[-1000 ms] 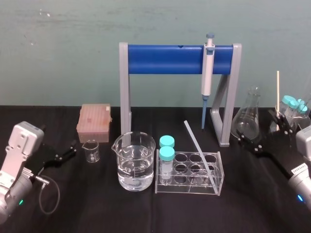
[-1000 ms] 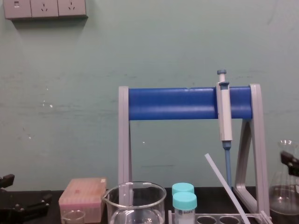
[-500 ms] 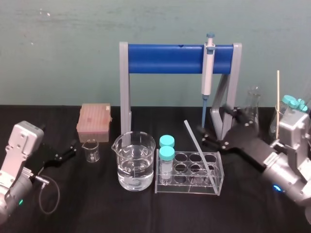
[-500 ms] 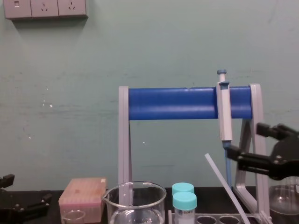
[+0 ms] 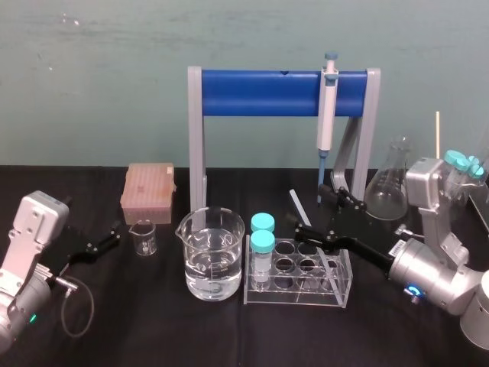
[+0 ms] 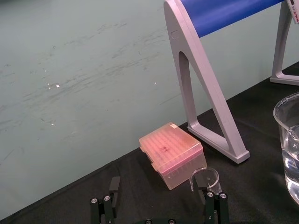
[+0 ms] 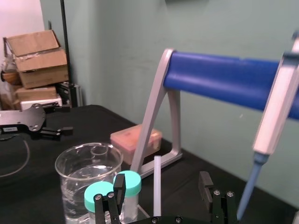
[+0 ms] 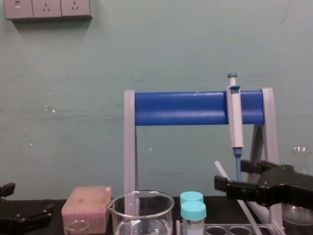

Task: Pick up the stirring rod with one hand, then place it down.

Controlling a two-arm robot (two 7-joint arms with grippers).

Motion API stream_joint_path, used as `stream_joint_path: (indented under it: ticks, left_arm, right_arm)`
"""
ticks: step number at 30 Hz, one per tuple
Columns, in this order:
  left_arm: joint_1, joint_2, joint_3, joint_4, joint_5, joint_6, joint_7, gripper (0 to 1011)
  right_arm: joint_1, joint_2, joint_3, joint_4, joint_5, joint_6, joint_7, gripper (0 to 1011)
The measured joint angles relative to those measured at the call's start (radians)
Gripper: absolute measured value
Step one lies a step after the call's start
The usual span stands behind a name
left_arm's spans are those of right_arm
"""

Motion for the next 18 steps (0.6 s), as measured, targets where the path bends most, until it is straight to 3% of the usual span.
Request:
stream_joint_path:
  ticks: [6, 18]
  left_arm:
    - [0.0, 0.0, 0.0, 0.0, 0.0, 0.0, 0.0, 1000]
    - [0.0, 0.0, 0.0, 0.0, 0.0, 0.0, 0.0, 1000]
  right_arm:
    - [0.015, -0.027, 0.007, 0.036, 0.035, 0.078, 0.035, 1000]
    - [0.018, -0.033, 0.011, 0.043, 0.03, 0.089, 0.031, 1000]
